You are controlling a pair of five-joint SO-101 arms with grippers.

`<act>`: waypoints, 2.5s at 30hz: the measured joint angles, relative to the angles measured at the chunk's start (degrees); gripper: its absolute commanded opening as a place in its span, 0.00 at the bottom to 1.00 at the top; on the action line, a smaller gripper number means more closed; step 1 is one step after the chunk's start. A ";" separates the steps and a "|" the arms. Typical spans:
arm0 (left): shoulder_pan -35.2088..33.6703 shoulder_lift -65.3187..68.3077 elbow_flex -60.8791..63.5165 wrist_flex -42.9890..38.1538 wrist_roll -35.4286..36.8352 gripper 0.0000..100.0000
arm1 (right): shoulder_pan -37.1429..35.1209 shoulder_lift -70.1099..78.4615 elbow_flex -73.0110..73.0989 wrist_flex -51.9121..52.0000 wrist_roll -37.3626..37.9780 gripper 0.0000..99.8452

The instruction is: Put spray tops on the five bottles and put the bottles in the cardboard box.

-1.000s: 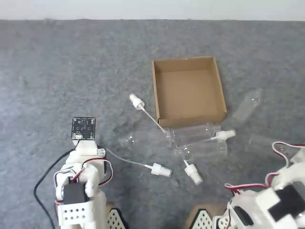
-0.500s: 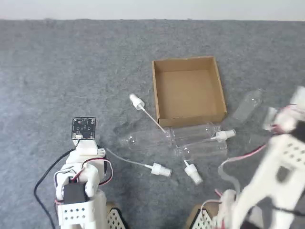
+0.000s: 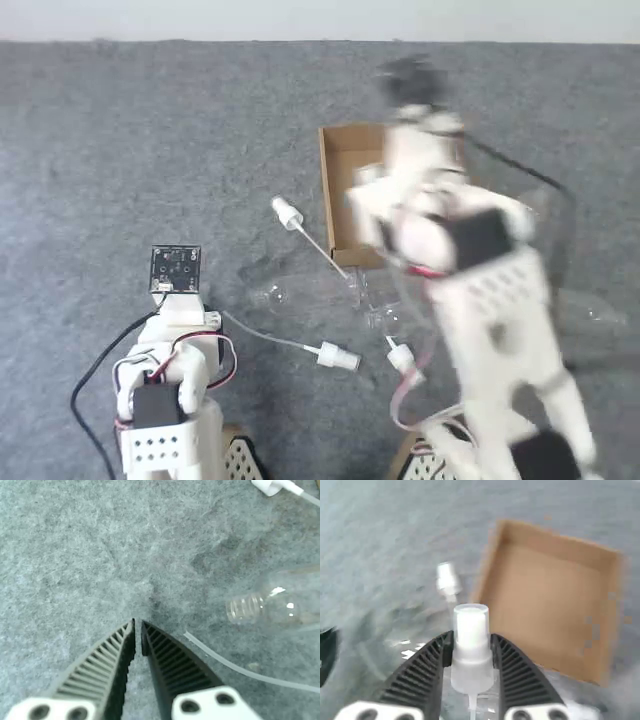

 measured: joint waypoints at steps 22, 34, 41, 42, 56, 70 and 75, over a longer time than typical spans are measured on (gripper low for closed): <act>0.00 0.00 0.00 0.00 0.00 0.01 | -14.77 58.02 -31.56 -6.95 -0.53 0.16; 0.00 0.00 0.00 0.00 0.00 0.01 | -14.86 59.52 -32.44 -2.20 -0.53 0.19; 0.00 0.00 0.00 0.00 0.00 0.01 | -14.15 46.77 -32.44 6.77 -0.53 0.18; 0.00 0.00 0.00 0.00 0.00 0.01 | -13.80 44.75 -32.44 8.26 -0.53 0.18; 0.00 0.00 0.00 0.00 0.00 0.01 | 12.13 19.16 -28.40 20.57 13.89 0.12; 0.00 0.00 0.00 0.00 0.00 0.01 | 51.08 6.77 11.16 8.53 34.81 0.07; 0.00 0.00 0.00 0.00 0.00 0.01 | 55.38 3.43 28.40 -0.26 41.67 0.07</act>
